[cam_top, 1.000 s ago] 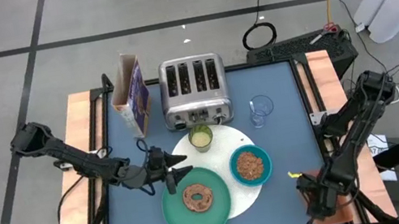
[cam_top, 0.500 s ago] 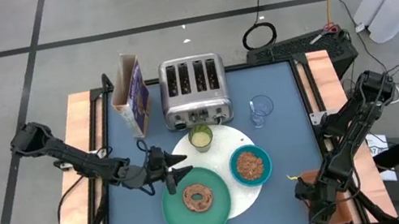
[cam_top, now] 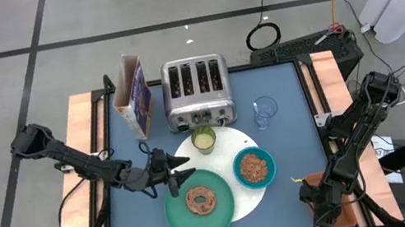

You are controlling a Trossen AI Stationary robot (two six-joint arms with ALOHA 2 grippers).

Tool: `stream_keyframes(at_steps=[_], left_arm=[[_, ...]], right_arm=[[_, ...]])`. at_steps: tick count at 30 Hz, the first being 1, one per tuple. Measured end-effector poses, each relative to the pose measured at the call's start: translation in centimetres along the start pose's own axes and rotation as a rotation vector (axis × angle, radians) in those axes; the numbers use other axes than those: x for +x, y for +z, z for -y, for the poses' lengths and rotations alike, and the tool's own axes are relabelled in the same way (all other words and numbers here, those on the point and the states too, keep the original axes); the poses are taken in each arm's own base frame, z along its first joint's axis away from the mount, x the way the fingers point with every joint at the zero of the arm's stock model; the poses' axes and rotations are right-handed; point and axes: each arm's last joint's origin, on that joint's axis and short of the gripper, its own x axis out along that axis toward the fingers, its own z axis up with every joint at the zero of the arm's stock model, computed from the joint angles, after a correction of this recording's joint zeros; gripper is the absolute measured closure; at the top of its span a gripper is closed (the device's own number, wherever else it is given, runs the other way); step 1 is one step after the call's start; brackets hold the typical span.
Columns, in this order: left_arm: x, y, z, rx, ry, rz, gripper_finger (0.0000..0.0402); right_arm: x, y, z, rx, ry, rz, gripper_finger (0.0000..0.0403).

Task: Arrange a breakfast setting
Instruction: Put the red apple to the top left of the placemat

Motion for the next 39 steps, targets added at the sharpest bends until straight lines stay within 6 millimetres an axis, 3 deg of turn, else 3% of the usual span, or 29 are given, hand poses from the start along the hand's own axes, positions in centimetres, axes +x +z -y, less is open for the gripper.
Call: stream_keyframes(at_steps=[6, 13, 28, 33, 39], left_arm=[[0.0, 0.0, 0.0, 0.000, 0.001, 0.001, 0.0128], [0.0, 0.0, 0.0, 0.000, 0.003, 0.003, 0.0128], [0.0, 0.5, 0.4, 0.080, -0.031, 0.053, 0.0128], [-0.1, 1.1, 0.8, 0.149, -0.064, 0.109, 0.0128], [-0.1, 1.4, 1.0, 0.201, -0.076, 0.139, 0.0128]], right_arm=[[-0.1, -0.1, 0.0, -0.001, 0.005, -0.007, 0.0153], [-1.3, -0.4, -0.3, 0.037, 0.049, -0.032, 0.0150], [-7.8, -2.3, -0.1, 0.222, 0.259, -0.055, 0.0150], [-10.0, -2.0, 0.0, 0.325, 0.412, 0.070, 0.0150], [-12.5, -0.7, 0.0, 0.455, 0.639, 0.363, 0.0150]])
